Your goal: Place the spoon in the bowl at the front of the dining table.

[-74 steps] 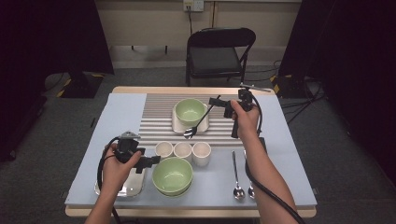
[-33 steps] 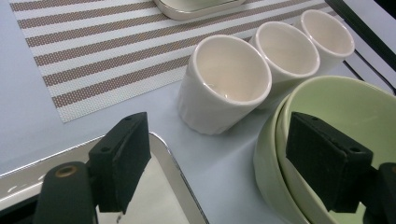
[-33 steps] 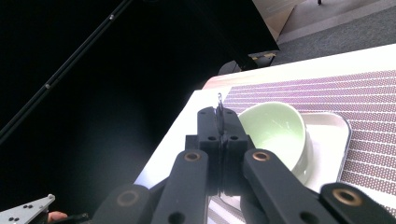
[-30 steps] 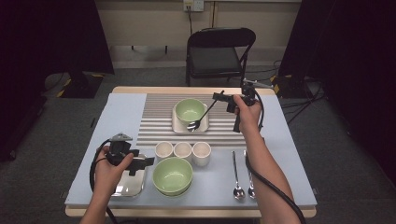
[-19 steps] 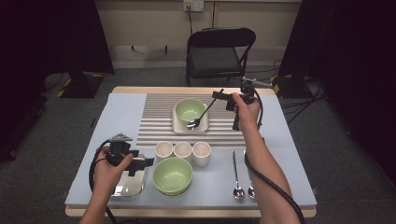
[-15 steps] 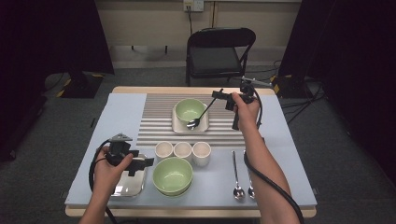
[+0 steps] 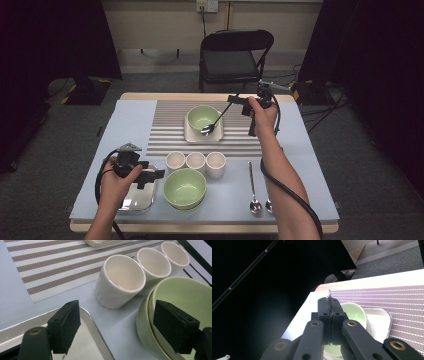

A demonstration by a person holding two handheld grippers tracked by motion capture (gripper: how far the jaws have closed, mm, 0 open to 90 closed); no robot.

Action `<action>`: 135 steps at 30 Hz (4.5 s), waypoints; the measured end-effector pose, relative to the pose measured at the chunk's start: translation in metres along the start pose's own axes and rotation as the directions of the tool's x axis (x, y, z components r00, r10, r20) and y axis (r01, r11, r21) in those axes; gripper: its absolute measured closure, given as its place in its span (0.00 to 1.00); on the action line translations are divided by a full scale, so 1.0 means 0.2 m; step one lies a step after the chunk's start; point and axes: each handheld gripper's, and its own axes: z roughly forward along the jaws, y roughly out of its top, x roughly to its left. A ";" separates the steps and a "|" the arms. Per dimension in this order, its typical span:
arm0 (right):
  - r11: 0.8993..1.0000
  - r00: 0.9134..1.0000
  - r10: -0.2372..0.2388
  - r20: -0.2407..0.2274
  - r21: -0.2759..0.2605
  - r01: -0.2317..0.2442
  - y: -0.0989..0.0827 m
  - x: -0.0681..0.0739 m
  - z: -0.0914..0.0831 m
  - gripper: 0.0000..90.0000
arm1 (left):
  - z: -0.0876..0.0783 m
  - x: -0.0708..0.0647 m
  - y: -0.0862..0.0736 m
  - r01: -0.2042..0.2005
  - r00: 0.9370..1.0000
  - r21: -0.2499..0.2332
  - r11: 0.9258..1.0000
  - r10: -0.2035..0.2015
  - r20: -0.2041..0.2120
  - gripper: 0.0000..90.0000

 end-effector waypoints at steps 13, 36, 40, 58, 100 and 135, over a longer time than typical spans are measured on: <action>1.000 1.000 0.005 0.007 -0.006 -0.005 0.01 -0.03 0.04 1.00 | 0.00 0.01 0.00 0.002 1.000 0.000 1.000 -0.002 0.002 0.24; 0.999 0.999 0.012 0.044 -0.040 -0.010 0.03 -0.10 0.06 1.00 | 0.01 0.00 0.00 0.003 1.000 0.001 1.000 -0.003 0.017 0.24; 0.999 0.998 0.005 0.055 -0.035 -0.003 0.03 -0.10 0.07 1.00 | 0.01 0.00 0.00 0.006 1.000 0.005 1.000 -0.007 0.027 0.24; 0.997 0.997 0.028 0.073 -0.071 -0.023 0.00 -0.14 0.10 1.00 | 0.01 -0.01 0.00 0.005 0.999 -0.002 1.000 -0.005 0.033 0.24; 0.997 0.994 0.041 0.099 -0.071 -0.034 -0.10 -0.14 0.04 0.99 | -0.01 -0.02 0.00 -0.007 1.000 -0.011 1.000 0.007 0.026 0.24; 0.997 0.993 0.049 0.107 -0.065 -0.042 -0.15 -0.15 0.06 0.99 | -0.01 -0.03 0.00 -0.015 1.000 -0.018 1.000 0.015 0.027 0.24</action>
